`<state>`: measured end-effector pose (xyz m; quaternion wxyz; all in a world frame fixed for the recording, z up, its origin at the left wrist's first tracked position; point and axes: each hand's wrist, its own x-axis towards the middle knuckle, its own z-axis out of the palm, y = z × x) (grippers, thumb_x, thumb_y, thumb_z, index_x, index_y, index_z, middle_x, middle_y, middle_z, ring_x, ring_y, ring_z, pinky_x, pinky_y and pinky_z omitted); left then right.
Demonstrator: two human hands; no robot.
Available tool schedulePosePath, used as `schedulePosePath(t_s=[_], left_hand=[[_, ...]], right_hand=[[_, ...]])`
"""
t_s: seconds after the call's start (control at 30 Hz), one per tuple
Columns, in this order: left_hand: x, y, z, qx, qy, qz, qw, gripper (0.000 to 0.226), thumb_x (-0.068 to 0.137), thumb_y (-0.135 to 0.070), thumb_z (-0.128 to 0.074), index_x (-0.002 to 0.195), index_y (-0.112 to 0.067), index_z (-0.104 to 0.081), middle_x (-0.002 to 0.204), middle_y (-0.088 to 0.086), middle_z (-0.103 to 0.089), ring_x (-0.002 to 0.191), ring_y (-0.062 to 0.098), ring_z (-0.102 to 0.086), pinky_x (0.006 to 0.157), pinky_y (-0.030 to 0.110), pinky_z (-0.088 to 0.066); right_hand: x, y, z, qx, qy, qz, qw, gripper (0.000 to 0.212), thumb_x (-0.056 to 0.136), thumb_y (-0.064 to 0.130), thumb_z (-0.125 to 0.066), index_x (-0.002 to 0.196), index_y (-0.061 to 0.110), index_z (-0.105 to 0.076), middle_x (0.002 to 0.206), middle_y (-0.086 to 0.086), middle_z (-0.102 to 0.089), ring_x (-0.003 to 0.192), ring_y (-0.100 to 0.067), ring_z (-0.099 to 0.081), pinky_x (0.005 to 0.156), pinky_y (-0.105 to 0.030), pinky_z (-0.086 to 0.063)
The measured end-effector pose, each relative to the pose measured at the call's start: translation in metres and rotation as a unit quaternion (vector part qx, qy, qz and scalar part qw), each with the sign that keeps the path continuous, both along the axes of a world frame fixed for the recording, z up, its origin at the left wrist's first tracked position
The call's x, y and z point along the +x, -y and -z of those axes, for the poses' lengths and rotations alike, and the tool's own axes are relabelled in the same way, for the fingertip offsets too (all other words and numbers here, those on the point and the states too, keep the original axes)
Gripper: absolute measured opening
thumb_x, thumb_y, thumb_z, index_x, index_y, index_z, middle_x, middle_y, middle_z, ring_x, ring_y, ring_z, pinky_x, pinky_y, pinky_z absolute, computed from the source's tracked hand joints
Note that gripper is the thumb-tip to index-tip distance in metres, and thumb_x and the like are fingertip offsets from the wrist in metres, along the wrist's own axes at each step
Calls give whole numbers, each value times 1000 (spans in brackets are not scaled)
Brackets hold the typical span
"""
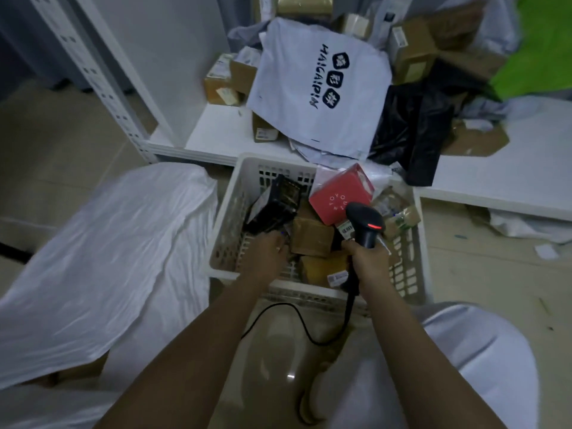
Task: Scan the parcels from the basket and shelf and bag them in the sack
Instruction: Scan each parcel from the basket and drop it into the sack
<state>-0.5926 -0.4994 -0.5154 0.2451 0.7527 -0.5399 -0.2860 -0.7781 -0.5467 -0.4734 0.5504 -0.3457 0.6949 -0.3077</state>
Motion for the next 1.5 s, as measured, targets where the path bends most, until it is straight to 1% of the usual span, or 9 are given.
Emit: schedulePosePath(t_s=[0.23,0.47,0.77,0.9,0.97,1.17,1.3,1.43,1.5], left_hand=[[15,95,51,36,97,-7,995,79,86,-28,-66,149,-8,-23,149,21,-28,133,41,-32,100,55,-39],[14,154,74,121,2,-113,986,118,74,-56,-74,153,-14,2,154,21,-16,140,40,-22,110,56,-29],[51,116,61,14,-82,-156,984,74,59,-48,-76,118,-10,-52,107,4,-63,95,20,-64,73,38,-55],[52,57,14,-91,-150,-111,978,53,69,-29,-80,112,-34,-50,103,-14,-61,92,-5,-60,74,21,-55],[48,25,-10,-115,-147,-52,981,56,71,-26,-79,118,-30,-49,107,-10,-59,97,-1,-60,79,24,-55],[37,-70,-33,-173,104,128,971,89,71,-36,-79,144,-8,-36,142,13,-46,132,25,-40,102,45,-45],[33,-113,-35,-200,210,186,939,99,57,-17,-90,139,-6,-35,142,19,-48,134,27,-26,84,49,-56],[30,-149,-41,-206,61,151,965,70,82,-39,-69,140,-10,-43,152,9,-32,143,20,-21,112,44,-35],[27,-157,-55,-190,-60,13,980,64,88,-54,-58,140,-21,-40,157,1,-21,144,12,-19,115,34,-26]], right_hand=[[26,57,13,-58,16,2,998,21,81,10,-71,77,20,-53,73,-12,-55,66,-24,-53,63,-35,-44],[47,77,31,-73,11,-71,995,26,84,11,-71,74,20,-49,67,-3,-49,61,-16,-50,55,-23,-40],[49,60,42,-40,27,-69,996,28,85,7,-69,71,14,-45,64,-6,-44,55,-16,-42,51,-24,-34],[51,43,25,-28,69,-52,996,21,86,9,-68,77,14,-50,67,-6,-46,55,-16,-44,50,-23,-38],[51,28,13,-15,104,-38,994,14,86,16,-71,89,14,-57,71,-5,-53,60,-17,-51,56,-26,-42],[54,-32,-7,-3,177,-57,983,94,52,71,-80,135,38,-51,123,5,-65,110,-21,-63,99,-46,-49],[61,-81,-25,29,173,-105,979,60,63,54,-83,115,30,-64,109,-3,-72,99,-22,-69,93,-44,-53],[63,-114,-32,29,182,-136,974,61,59,50,-84,112,24,-70,104,-4,-74,96,-23,-71,93,-50,-54],[61,-124,-36,5,169,-148,974,48,65,49,-81,107,29,-70,103,-1,-74,97,-22,-70,93,-48,-53]])
